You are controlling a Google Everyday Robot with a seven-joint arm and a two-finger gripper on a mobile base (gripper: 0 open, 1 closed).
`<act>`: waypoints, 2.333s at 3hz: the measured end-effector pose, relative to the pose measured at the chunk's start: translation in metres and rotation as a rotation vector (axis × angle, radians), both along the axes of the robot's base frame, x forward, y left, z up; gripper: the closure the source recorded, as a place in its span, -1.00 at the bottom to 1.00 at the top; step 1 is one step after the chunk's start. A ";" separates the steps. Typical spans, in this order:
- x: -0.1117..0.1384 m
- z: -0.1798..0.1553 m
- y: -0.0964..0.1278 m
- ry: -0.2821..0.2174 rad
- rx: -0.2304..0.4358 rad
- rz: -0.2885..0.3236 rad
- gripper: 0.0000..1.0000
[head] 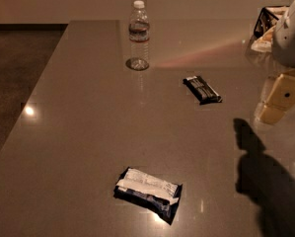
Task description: Knock water bottle over
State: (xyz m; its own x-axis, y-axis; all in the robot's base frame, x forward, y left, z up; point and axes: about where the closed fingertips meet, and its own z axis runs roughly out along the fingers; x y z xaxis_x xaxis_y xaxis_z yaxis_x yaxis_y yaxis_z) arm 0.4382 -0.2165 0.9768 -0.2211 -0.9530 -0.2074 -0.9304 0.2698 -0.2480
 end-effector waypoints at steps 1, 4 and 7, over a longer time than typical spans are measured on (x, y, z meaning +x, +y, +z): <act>0.000 0.000 0.000 0.000 0.000 0.000 -1.00; 0.071 -0.022 0.030 -0.044 0.244 -0.112 -1.00; 0.154 -0.031 0.094 -0.250 0.438 -0.204 -1.00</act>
Offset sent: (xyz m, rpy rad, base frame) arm 0.0348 0.0044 -0.0091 0.1330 -0.0368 -0.0718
